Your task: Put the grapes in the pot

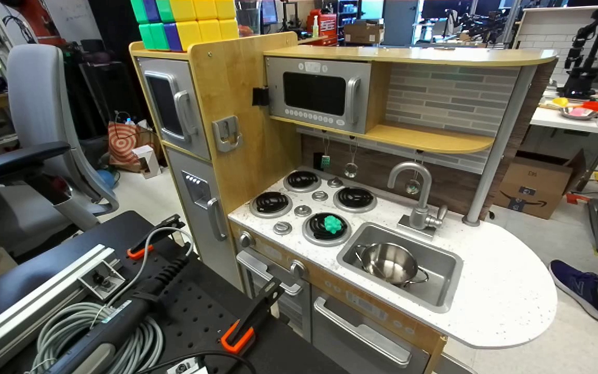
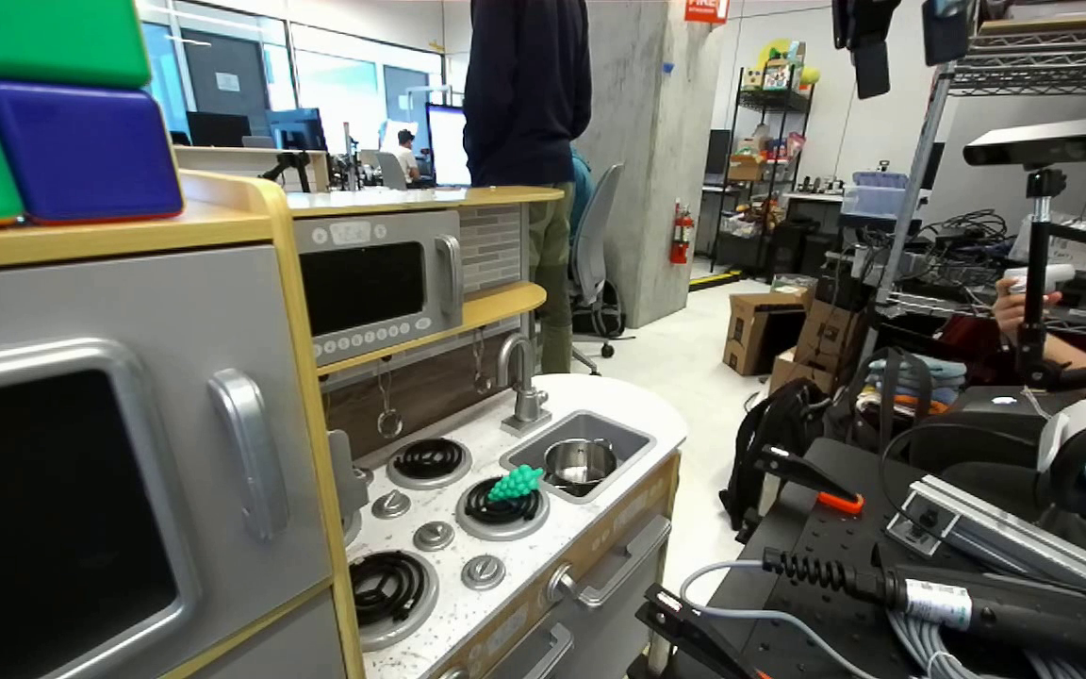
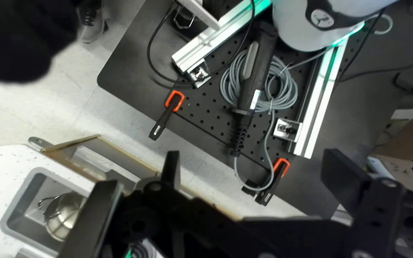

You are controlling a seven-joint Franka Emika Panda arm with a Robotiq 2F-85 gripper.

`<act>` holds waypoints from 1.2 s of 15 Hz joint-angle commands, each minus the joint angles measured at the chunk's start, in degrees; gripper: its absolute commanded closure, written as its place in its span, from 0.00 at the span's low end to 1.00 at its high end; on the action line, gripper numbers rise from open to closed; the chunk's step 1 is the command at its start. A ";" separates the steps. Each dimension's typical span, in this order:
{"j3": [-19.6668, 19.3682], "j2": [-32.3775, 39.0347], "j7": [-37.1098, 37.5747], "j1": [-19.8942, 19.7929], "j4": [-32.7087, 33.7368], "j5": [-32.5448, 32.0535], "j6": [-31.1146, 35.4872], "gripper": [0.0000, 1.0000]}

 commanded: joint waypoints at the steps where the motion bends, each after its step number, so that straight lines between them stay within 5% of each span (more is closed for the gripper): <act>1: 0.36 0.73 -0.49 -0.58 0.75 0.24 -0.57 0.00; 7: 0.62 0.57 0.23 -0.38 -0.08 0.77 1.45 0.00; 14: 4.65 2.65 4.24 -0.71 -9.76 -8.09 31.30 0.00; 18: 5.39 8.02 9.72 -2.16 -12.14 -12.47 41.48 0.00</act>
